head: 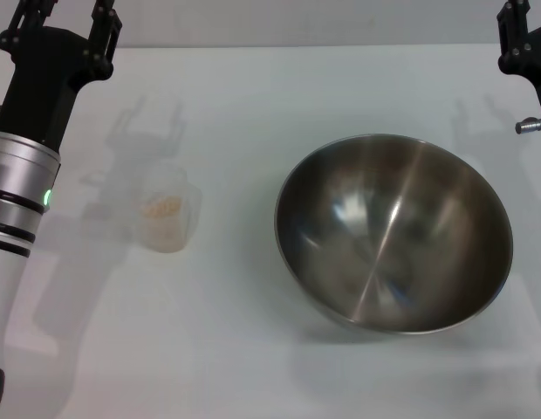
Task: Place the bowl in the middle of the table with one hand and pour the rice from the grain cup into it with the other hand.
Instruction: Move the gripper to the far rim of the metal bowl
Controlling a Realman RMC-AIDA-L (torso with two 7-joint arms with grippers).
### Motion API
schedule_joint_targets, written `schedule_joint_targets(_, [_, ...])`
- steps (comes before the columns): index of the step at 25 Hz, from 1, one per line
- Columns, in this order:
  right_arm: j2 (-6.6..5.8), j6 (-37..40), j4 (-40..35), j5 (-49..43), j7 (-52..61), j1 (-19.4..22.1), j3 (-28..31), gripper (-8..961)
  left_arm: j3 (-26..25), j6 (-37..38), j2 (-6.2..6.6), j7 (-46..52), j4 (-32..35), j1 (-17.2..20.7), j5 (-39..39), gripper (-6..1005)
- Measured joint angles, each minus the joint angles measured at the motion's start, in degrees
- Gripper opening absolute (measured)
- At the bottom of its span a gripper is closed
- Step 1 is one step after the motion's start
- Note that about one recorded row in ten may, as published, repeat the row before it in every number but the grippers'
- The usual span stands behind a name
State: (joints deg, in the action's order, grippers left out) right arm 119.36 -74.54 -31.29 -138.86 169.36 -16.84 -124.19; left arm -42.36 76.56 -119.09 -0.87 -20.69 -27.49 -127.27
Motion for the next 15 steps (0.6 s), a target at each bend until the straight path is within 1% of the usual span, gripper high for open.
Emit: schedule_joint_targets(15, [-0.07,-0.3,-0.3,0.1,-0.1,-0.4,0.6,416,-0.5,0.4,0.10,0.0,0.0,-0.4,0.0,575])
